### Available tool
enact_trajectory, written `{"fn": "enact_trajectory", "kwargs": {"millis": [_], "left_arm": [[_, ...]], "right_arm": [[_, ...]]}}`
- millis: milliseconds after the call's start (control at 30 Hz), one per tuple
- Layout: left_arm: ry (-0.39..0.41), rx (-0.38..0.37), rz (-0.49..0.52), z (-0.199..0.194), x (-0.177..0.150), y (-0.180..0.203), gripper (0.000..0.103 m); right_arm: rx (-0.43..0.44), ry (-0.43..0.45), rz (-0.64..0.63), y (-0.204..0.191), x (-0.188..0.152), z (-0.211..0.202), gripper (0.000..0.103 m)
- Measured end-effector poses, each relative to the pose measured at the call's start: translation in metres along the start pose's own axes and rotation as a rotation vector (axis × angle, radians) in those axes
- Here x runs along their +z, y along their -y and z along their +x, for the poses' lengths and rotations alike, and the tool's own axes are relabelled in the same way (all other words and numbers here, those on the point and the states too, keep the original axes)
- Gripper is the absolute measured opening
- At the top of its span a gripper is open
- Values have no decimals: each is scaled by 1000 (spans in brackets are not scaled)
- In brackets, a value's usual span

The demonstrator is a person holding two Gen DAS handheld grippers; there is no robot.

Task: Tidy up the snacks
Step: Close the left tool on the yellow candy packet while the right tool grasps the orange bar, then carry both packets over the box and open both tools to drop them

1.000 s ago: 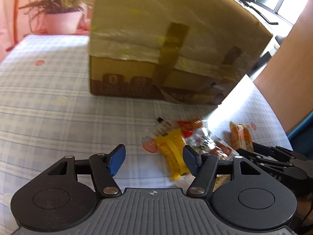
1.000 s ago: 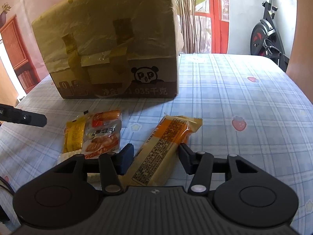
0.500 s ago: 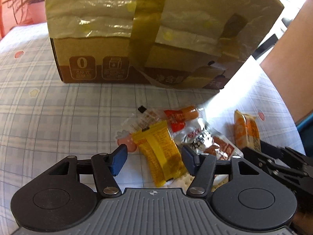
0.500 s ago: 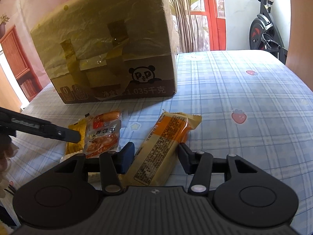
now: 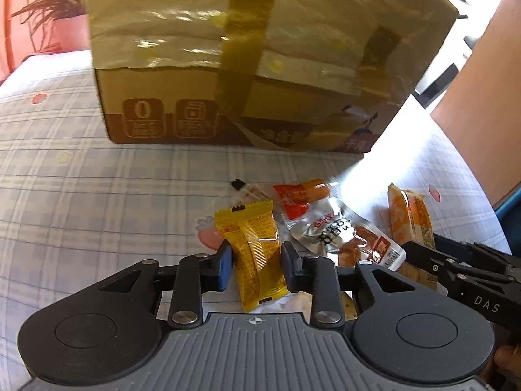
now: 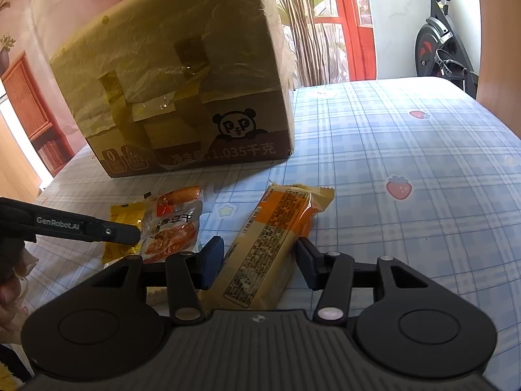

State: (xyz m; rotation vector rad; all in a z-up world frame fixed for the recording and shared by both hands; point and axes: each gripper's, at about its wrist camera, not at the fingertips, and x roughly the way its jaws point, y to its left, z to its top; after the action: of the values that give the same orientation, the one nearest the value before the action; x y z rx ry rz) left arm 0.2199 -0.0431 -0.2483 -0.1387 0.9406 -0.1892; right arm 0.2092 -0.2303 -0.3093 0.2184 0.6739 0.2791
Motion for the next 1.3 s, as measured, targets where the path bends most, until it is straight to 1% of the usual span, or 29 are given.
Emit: {"fn": "enact_trajectory", "kwargs": {"millis": [167, 400, 633, 667, 767, 833, 900, 1000, 1167, 1300], "left_arm": [[47, 11, -20, -14, 3, -12, 33], [64, 19, -25, -20, 2, -11, 33], [98, 8, -19, -28, -1, -12, 33], [103, 5, -19, -29, -1, -12, 33], [117, 1, -20, -32, -3, -13, 33], [125, 1, -26, -35, -2, -16, 33], [136, -3, -32, -38, -1, -20, 33], [163, 4, -20, -44, 2, -22, 33], [224, -9, 5, -61, 14, -25, 33], [273, -48, 26, -79, 28, -24, 33]], "right_arm": [[-1, -4, 1, 0, 0, 1, 53], [2, -21, 26, 4, 2, 5, 57], [-19, -36, 26, 0, 5, 9, 57], [-23, -41, 22, -1, 6, 10, 57], [-22, -51, 6, -2, 8, 10, 52], [-23, -53, -25, -3, 11, 9, 50], [-32, -36, -31, -1, 13, 5, 49], [-41, -11, -4, 4, 19, -3, 49], [-20, 48, 7, 1, 36, -22, 49], [9, 119, -16, -11, 57, -40, 49]]}}
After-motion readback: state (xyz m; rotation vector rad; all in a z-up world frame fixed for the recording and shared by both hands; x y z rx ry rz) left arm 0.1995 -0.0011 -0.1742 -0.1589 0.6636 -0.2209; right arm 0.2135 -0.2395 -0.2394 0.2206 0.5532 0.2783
